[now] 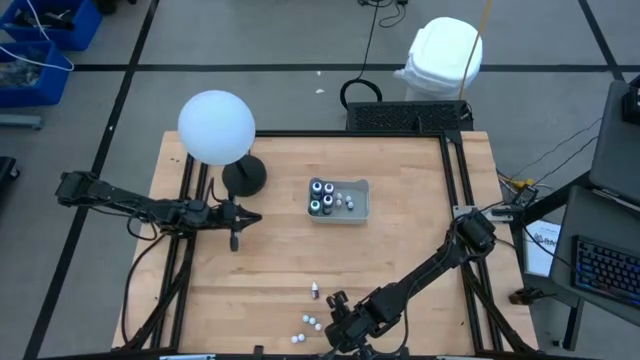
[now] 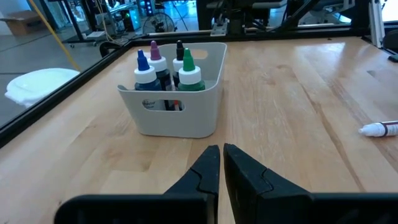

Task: Pick & Place food coloring
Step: Put the right small purple food coloring bottle into the gray bin

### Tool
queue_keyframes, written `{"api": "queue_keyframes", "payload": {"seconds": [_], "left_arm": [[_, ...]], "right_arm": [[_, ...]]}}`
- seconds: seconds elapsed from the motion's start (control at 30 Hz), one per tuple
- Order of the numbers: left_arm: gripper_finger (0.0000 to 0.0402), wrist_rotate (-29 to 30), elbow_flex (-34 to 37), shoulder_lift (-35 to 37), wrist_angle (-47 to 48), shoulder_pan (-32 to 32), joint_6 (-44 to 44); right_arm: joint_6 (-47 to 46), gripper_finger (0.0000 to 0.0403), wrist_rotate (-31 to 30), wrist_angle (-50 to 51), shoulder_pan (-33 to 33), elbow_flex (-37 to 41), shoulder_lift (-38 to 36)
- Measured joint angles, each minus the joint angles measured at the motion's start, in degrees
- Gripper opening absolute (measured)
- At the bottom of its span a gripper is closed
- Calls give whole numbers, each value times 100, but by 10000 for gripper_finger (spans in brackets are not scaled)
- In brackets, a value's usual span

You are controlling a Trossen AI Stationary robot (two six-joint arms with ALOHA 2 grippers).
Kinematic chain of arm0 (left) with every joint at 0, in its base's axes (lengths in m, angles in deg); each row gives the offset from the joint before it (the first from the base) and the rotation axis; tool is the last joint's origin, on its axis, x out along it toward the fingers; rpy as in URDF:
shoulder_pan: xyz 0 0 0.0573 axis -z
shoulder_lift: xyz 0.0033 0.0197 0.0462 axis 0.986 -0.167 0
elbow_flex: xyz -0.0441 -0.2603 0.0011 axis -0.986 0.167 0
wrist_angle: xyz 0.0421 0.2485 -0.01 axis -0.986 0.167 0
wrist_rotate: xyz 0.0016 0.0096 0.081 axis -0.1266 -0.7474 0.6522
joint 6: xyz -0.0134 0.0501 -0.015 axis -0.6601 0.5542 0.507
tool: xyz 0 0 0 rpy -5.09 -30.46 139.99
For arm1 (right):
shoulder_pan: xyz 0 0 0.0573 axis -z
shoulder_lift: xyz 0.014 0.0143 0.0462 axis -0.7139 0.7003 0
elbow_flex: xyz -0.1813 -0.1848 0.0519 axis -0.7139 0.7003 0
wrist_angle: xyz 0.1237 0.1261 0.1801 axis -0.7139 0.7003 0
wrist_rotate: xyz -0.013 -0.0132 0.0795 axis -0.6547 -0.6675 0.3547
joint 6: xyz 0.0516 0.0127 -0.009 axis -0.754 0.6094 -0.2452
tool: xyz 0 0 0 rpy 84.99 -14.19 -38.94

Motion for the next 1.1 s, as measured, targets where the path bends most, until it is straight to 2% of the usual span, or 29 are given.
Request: {"api": "queue_keyframes", "payload": {"seconds": [0.87,1.1], "left_arm": [[31,1,0,-2,37,-2,0],[31,2,0,-2,37,0,24]], "right_arm": [[-40,169,183,-104,23,-1,271],[-42,122,195,-128,24,-2,265]]}}
